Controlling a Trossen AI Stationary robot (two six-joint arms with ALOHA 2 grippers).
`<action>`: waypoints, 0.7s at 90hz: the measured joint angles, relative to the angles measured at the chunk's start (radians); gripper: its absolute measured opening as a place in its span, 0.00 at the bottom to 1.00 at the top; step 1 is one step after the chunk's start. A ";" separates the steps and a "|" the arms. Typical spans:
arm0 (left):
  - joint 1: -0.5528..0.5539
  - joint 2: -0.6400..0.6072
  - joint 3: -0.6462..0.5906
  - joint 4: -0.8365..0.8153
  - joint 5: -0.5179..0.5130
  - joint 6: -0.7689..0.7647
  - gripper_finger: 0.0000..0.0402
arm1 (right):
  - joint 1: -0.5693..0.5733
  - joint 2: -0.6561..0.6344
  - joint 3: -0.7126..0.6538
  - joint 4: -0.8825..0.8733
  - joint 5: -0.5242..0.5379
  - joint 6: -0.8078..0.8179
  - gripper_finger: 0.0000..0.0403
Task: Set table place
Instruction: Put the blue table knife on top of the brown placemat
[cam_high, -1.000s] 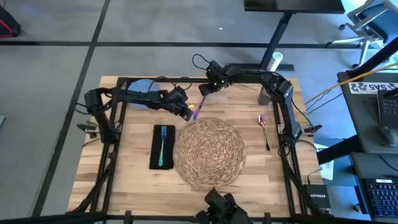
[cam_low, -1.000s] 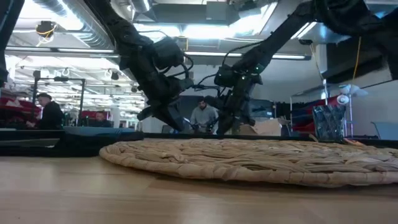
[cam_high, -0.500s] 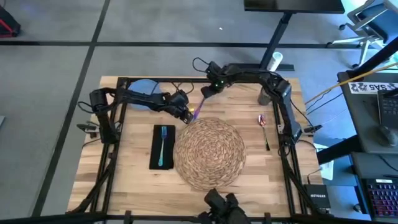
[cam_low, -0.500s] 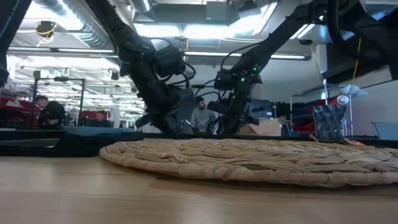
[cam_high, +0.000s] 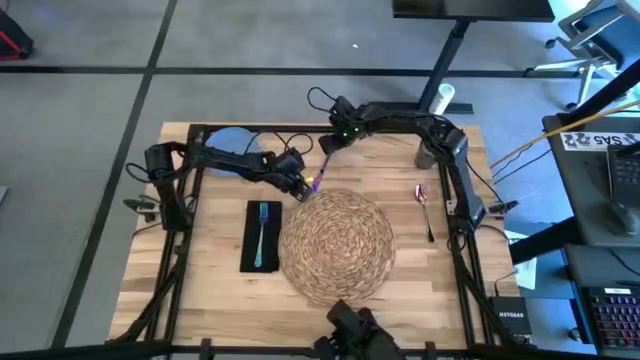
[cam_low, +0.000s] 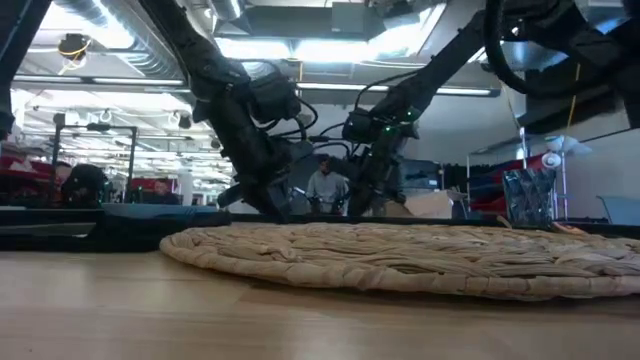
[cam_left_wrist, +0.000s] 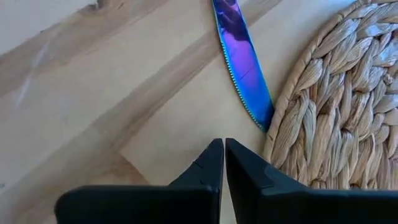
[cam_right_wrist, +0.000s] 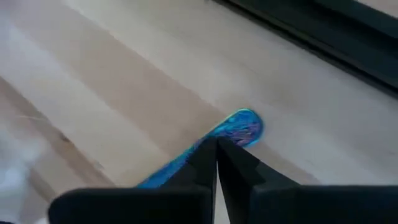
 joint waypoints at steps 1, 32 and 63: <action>0.000 0.000 0.000 -0.001 0.001 0.000 0.00 | 0.000 0.000 0.000 0.000 0.000 0.000 0.00; -0.023 -0.002 0.000 -0.006 0.007 -0.005 0.00 | -0.002 -0.044 0.000 -0.104 0.016 -0.090 0.00; -0.071 -0.002 0.000 -0.003 -0.019 -0.005 0.00 | 0.013 -0.060 0.000 -0.222 0.028 -0.171 0.00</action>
